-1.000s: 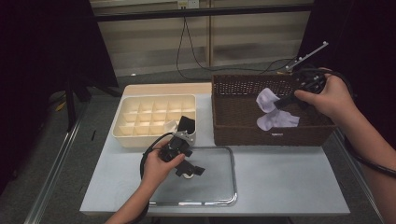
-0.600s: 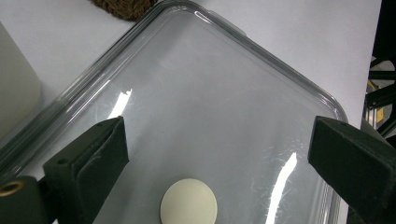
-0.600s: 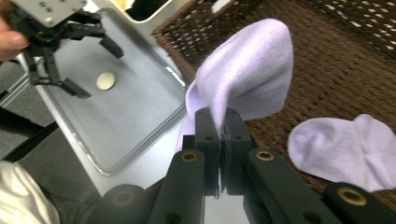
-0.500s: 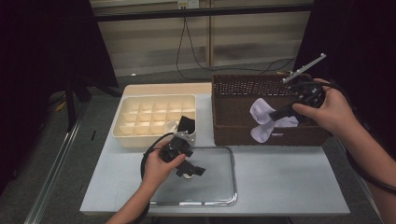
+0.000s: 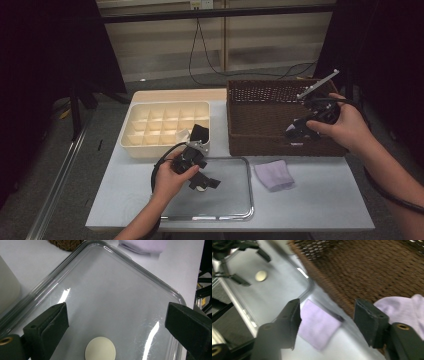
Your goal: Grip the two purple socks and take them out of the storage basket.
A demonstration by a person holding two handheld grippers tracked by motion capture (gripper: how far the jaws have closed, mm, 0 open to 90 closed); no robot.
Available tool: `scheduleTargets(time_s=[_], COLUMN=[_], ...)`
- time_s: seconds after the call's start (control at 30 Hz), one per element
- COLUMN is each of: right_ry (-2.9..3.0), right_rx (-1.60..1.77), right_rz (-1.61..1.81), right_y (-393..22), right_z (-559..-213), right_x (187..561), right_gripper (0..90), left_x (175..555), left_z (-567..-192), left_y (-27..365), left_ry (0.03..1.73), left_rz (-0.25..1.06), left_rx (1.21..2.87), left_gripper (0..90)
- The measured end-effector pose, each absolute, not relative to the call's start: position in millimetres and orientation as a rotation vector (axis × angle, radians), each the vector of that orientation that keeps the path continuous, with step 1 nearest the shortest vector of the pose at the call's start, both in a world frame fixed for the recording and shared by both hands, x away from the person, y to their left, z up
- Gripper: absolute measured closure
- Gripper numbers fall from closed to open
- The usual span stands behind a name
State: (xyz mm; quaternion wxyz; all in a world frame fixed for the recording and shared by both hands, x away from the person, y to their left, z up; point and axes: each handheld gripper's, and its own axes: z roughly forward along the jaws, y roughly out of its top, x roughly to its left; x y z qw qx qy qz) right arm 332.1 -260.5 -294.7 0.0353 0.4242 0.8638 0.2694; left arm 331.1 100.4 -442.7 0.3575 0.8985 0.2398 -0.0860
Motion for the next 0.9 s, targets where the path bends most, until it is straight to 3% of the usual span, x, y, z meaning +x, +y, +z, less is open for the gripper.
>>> scheduleTargets(time_s=[0.23, 0.9], right_ry=[2.592, 2.535], right_rx=[1.373, 1.493], right_rz=[0.792, 0.708], right_y=[-277, -301], right_z=[-311, -363], right_x=[362, 417], right_gripper=[23.8, 17.0], left_x=[332, 334], left_z=[-443, -445], left_y=[101, 103], left_ry=[0.612, 0.614], left_rz=[-0.229, -0.233], left_rx=[2.325, 2.337], left_gripper=[4.9, 4.9])
